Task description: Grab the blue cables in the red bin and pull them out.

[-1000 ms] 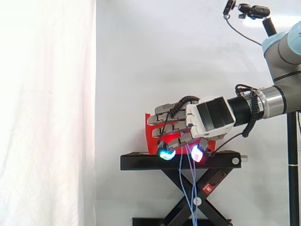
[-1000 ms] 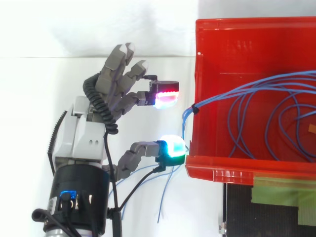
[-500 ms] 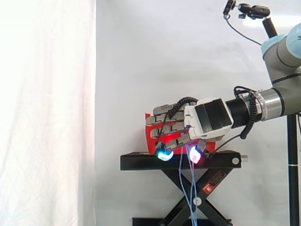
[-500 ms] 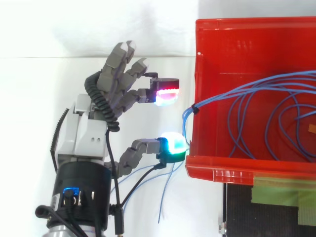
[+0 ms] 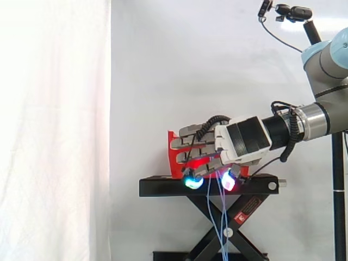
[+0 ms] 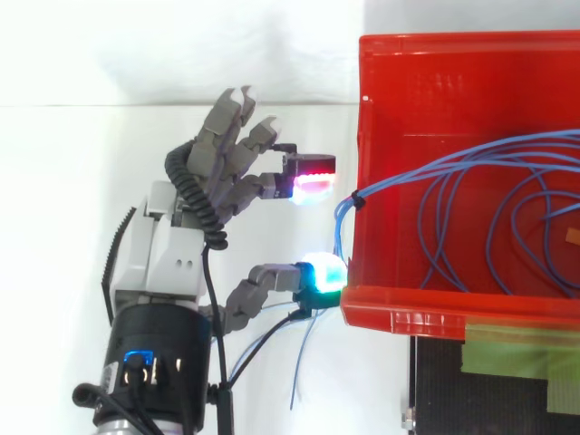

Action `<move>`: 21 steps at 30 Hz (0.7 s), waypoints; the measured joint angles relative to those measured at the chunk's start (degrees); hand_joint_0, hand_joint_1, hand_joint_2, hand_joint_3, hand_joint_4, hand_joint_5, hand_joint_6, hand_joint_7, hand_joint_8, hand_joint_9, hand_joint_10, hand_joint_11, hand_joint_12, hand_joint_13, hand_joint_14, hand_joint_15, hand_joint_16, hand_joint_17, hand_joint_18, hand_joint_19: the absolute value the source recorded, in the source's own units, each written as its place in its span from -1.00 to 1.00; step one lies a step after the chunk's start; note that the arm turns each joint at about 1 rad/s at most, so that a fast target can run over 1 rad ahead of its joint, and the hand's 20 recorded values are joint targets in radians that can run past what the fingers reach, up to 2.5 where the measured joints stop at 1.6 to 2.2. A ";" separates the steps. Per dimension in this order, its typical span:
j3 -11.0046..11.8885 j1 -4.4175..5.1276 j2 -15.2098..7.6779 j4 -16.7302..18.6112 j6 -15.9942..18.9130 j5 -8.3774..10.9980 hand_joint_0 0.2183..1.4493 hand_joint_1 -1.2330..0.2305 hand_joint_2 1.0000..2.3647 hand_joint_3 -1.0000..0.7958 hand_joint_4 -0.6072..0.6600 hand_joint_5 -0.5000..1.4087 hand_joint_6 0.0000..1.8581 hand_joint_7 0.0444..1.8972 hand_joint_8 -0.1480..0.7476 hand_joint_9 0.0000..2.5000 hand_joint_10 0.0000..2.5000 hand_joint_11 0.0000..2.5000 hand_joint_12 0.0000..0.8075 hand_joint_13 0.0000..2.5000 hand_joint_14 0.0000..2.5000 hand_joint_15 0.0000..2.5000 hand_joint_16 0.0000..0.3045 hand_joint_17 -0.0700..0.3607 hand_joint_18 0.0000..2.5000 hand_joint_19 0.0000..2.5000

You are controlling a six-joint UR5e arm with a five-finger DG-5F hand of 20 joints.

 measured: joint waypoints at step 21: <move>0.00 -0.20 0.00 -0.33 -1.37 0.14 -0.13 -0.77 -1.00 -1.00 0.15 0.26 -0.99 -0.33 -0.12 -0.60 -0.99 -0.84 -0.11 -0.76 -0.99 -0.87 -0.64 -0.10 -0.83 -0.81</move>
